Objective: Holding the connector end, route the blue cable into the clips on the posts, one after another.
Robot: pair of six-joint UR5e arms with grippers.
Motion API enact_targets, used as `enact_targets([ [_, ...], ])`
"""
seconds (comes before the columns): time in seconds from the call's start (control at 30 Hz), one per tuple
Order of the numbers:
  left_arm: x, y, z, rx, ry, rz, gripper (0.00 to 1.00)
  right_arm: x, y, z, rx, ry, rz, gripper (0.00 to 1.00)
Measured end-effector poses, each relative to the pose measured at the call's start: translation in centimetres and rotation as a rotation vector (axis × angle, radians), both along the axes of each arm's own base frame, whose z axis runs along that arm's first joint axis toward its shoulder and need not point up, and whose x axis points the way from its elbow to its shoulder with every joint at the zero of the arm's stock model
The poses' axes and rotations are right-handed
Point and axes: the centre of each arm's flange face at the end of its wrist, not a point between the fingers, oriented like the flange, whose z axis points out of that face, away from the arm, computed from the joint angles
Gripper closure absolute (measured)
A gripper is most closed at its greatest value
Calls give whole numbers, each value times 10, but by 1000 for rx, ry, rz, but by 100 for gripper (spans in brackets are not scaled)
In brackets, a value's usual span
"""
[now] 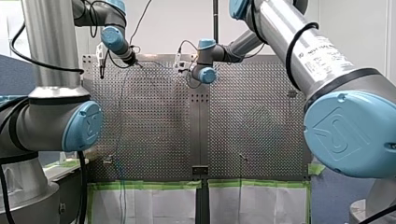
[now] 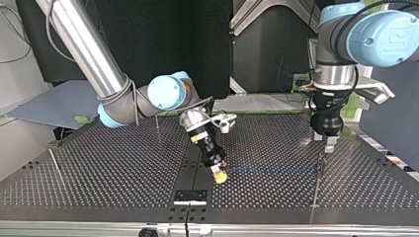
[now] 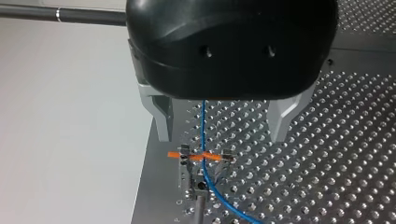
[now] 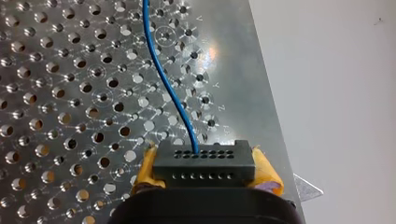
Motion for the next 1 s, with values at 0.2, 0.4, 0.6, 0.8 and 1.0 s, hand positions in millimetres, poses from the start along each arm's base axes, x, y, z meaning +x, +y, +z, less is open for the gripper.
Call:
enact_targets([
  [0.2,1,1,2,32,-2,3,0,1,0,-1,-2,1,6,100],
  [0.4,2,2,2,19,-3,6,0,1,1,-2,-1,4,11,100],
  [0.6,1,2,2,6,-4,7,0,0,-1,-3,0,5,10,100],
  [0.8,1,-2,2,5,-5,-10,0,-1,-3,-4,2,7,7,100],
  [1.0,5,-9,2,3,-7,-69,0,-2,-5,-5,7,5,5,100],
])
